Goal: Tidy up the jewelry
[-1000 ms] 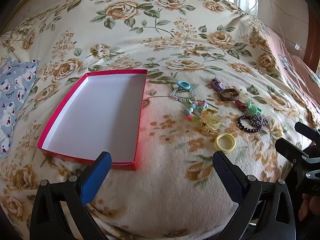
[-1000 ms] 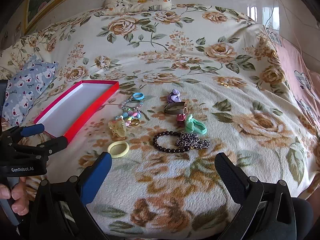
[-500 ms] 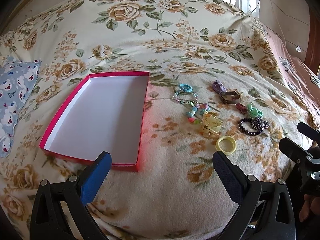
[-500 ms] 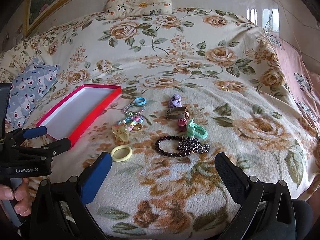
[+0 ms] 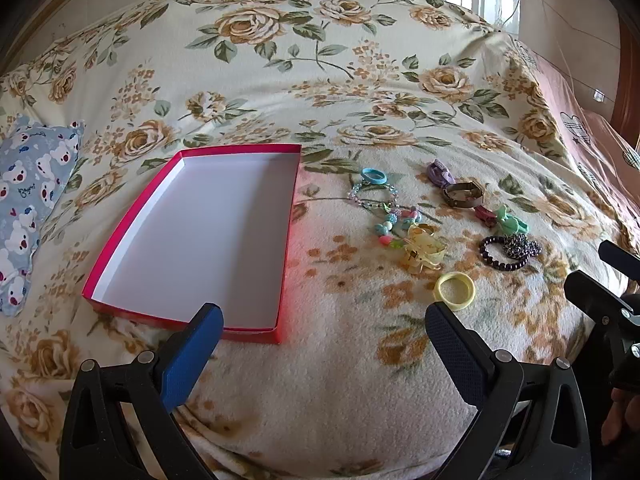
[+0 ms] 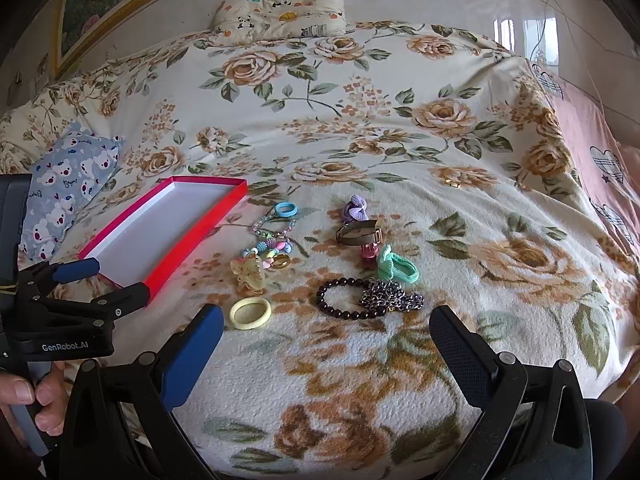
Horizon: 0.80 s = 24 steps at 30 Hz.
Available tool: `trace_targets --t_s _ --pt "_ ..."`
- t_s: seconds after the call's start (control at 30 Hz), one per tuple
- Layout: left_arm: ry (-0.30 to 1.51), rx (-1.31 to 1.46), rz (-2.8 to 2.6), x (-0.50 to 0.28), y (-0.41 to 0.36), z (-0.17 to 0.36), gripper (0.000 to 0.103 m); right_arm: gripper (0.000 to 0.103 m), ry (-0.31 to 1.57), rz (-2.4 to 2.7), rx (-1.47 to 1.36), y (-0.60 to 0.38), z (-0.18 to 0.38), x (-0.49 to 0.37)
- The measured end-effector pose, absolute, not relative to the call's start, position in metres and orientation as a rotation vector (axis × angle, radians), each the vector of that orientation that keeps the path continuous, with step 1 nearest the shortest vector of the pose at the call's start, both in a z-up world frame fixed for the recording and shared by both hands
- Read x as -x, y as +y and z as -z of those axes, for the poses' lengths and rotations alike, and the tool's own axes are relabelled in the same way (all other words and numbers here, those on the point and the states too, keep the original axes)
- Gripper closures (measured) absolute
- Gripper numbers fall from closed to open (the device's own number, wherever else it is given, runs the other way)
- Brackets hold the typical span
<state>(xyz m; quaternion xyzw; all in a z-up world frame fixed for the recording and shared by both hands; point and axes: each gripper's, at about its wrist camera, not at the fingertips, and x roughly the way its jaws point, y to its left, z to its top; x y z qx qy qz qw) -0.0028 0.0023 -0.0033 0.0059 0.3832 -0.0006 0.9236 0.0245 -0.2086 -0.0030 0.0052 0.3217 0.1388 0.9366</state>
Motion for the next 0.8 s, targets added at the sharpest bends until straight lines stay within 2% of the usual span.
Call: trace_targets --t_s 0.8 --pt "0.817 0.021 0.039 -0.009 0.002 0.005 0.001 0.000 0.664 -0.286 -0.028 -0.211 0.004 -0.028"
